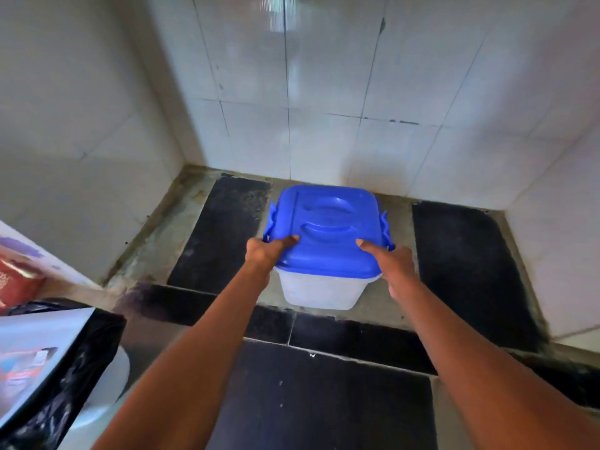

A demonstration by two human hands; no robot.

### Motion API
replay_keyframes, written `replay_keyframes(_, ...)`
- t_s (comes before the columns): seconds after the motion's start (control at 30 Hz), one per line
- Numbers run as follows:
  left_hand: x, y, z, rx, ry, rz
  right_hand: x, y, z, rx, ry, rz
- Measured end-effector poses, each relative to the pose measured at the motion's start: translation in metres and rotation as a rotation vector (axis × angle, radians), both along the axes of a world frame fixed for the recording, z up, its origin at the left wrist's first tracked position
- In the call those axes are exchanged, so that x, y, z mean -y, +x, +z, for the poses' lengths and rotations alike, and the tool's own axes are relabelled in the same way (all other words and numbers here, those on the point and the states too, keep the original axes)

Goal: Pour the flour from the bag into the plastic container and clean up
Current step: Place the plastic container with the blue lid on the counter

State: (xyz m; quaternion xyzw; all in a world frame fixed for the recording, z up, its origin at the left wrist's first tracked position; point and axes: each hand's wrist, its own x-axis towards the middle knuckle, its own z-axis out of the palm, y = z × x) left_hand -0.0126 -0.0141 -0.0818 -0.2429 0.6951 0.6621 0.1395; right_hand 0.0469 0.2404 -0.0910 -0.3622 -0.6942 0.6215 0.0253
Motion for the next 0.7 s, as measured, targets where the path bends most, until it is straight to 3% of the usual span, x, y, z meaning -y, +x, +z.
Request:
replay_keyframes(0.13,0.018,0.056,0.056,0.113,0.027,0.006,0.019,0.065,0.055,0.057,-0.029,-0.015)
replay_keyframes(0.3,0.060,0.146,0.163,0.175,0.037,0.041,0.064,0.157,0.169,0.113,-0.042,-0.035)
replay_keyframes(0.57,0.120,0.291,0.420,0.194,0.072,0.044,0.118,0.290,0.419,0.139,-0.073,-0.022)
replay_keyframes(0.7,0.139,0.344,0.541,0.165,0.077,0.065,0.129,0.329,0.535,0.042,-0.131,0.012)
